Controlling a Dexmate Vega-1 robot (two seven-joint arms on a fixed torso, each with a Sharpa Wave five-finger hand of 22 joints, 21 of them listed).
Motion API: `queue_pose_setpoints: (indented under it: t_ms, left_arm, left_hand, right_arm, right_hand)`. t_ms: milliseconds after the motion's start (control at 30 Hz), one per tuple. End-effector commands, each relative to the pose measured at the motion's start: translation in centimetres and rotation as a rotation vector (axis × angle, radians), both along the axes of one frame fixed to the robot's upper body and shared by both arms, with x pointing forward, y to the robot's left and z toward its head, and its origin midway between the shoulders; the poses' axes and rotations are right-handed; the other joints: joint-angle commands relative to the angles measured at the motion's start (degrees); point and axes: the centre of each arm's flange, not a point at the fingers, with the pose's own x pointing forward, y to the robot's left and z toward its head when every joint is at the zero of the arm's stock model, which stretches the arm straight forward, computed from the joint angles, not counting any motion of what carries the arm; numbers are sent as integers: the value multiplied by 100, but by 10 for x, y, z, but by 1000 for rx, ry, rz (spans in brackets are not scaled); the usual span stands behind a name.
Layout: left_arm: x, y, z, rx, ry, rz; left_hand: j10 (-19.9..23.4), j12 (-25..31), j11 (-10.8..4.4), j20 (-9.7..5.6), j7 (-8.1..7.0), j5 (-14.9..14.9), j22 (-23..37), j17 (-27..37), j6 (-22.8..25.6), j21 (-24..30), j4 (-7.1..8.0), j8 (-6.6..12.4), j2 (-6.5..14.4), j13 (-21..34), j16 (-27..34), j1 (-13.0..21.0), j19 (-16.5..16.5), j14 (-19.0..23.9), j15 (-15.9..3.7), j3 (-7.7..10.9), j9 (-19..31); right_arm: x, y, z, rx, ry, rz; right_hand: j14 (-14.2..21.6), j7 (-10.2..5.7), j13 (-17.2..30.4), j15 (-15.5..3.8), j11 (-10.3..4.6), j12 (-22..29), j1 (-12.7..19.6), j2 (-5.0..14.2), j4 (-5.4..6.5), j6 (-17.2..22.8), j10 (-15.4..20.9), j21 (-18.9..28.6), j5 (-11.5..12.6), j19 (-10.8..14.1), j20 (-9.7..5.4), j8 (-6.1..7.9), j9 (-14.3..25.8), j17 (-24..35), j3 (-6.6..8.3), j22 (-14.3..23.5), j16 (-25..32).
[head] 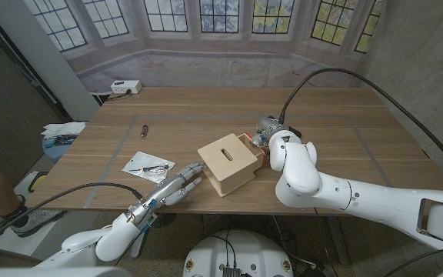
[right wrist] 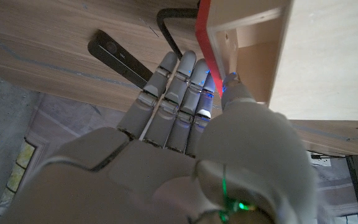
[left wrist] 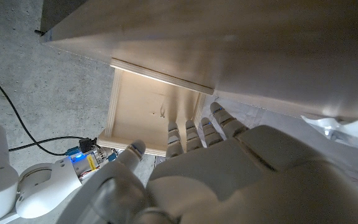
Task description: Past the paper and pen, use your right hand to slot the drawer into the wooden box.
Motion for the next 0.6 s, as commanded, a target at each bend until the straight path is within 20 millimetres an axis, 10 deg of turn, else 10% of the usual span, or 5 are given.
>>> queue_pose_setpoints:
  t_ms: [33,600]
  left_arm:
    - [2,-2,2,3,-3,-5]
    - [3,-4,5,10,-2,-9]
  left_hand:
    - [68,4,-5,-1,-3,28,16,17,47,17,-16,3,-19,5,-8,-23,48,53,-19,60,-5]
    - [77,-11,-10,-5,-12,21,13,10,53,13,-39,-12,-29,5,-20,3,57,65,-27,126,-5]
  right_arm:
    - [-5,-1,7,16,27,11]
    - [-8,-14,21,50,55,19]
  right_hand:
    - [-70,55,-21,-81,41,-71,-8,-65,-6,-104,-85,-18,22,-68,43,-13,1,2,-11,-5,-45]
    - [-395,165,-223,250,289,-505,-398,-37,139,-374,-543,-27,5,-216,154,27,-36,-182,-83,-8,-218]
